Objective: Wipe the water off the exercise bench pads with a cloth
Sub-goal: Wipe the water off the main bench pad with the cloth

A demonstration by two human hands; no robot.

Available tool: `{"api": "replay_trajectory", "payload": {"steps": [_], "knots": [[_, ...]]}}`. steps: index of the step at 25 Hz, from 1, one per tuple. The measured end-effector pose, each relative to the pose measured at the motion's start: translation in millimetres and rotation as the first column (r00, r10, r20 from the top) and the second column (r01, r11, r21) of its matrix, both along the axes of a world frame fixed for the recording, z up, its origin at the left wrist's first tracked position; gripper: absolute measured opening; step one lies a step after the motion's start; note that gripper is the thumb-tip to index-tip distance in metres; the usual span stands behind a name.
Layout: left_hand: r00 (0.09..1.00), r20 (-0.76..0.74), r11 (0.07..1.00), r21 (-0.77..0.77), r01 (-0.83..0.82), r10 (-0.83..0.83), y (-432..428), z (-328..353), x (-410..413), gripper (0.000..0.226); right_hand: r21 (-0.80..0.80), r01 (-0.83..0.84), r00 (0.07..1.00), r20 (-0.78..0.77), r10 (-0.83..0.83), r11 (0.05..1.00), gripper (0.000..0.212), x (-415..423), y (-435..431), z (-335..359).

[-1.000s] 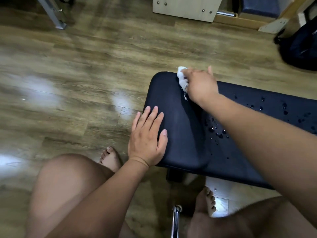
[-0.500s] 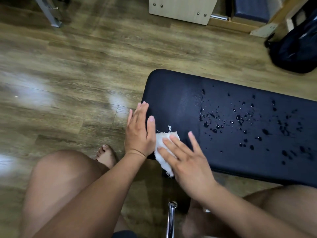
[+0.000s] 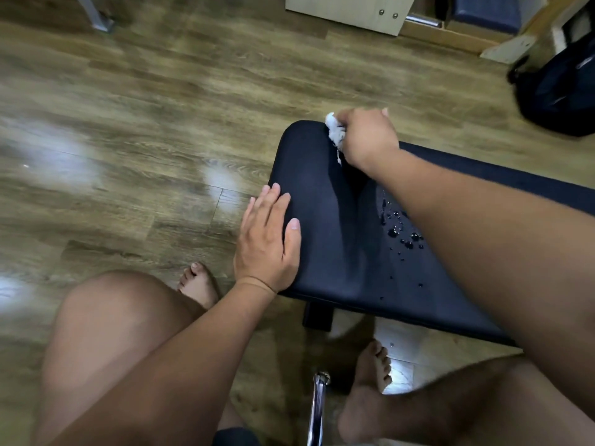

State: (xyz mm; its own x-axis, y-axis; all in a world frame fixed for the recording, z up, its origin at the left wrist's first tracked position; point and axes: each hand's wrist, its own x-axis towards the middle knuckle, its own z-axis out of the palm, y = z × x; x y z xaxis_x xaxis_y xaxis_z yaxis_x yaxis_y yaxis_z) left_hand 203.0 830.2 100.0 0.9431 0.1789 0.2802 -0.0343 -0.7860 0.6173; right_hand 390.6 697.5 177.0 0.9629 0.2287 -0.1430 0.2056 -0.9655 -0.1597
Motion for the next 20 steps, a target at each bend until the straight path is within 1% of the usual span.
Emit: {"api": "replay_trajectory", "payload": {"steps": [2, 5, 8, 9, 11, 13, 15, 16, 17, 18, 19, 20], "knots": [[1.0, 0.007, 1.0, 0.006, 0.004, -0.004, 0.7, -1.0, -0.1, 0.052, -0.013, -0.043, 0.998, 0.034, 0.044, 0.999, 0.027, -22.5, -0.5, -2.9], [1.0, 0.006, 1.0, 0.019, 0.013, -0.013, 1.6, -2.1, 0.5, 0.053, -0.055, -0.124, 0.988, 0.081, 0.128, 0.991, 0.042, -90.2, -18.1, -13.2], [0.999, -0.028, 1.0, 0.021, 0.021, -0.02, 1.4, 2.8, -0.3, 0.055, 0.026, -0.196, 0.959, 0.213, 0.186, 0.98, 0.044, -174.4, -25.1, -23.0], [0.998, -0.064, 1.0, 0.012, 0.017, -0.016, 1.1, 6.1, -0.6, 0.057, 0.065, -0.213, 0.958, 0.209, 0.196, 0.975, 0.044, -198.2, -25.5, -25.8], [0.982, -0.187, 1.0, 0.014, 0.015, -0.013, -1.4, 14.4, 0.1, 0.059, 0.128, -0.247, 0.962, 0.15, 0.228, 0.96, 0.045, -239.7, -28.8, -24.5], [0.956, -0.293, 0.995, 0.091, 0.046, -0.018, -4.0, 21.3, -2.2, 0.056, 0.136, -0.301, 0.953, 0.087, 0.291, 0.944, 0.056, -275.1, -37.2, -20.6], [0.94, -0.338, 0.979, 0.171, 0.107, -0.044, -9.5, 27.3, -8.7, 0.055, 0.121, -0.327, 0.945, 0.035, 0.325, 0.937, 0.062, -302.4, -51.2, -22.0], [0.929, -0.367, 0.973, 0.186, 0.135, -0.058, -12.6, 31.6, -13.5, 0.056, 0.163, -0.307, 0.951, 0.008, 0.31, 0.938, 0.059, -313.6, -58.7, -22.9], [0.912, -0.404, 0.968, 0.193, 0.158, -0.068, -14.3, 34.8, -18.9, 0.056, 0.251, -0.254, 0.964, -0.013, 0.266, 0.934, 0.052, -323.2, -64.8, -23.9], [0.895, -0.44, 0.963, 0.201, 0.182, -0.077, -15.4, 37.6, -24.7, 0.057, 0.387, -0.153, 0.983, -0.037, 0.182, 0.909, 0.043, -330.0, -69.2, -23.7], [0.876, -0.475, 0.952, 0.22, 0.212, -0.085, -17.1, 40.7, -33.2, 0.059, 0.531, -0.001, 0.993, -0.1, 0.064, 0.847, 0.037, -335.5, -72.7, -21.1], [0.856, -0.508, 0.938, 0.241, 0.25, -0.097, -18.7, 44.2, -42.3, 0.06, 0.649, 0.163, 0.981, -0.184, -0.055, 0.743, 0.035, -338.2, -74.3, -14.1]]}}
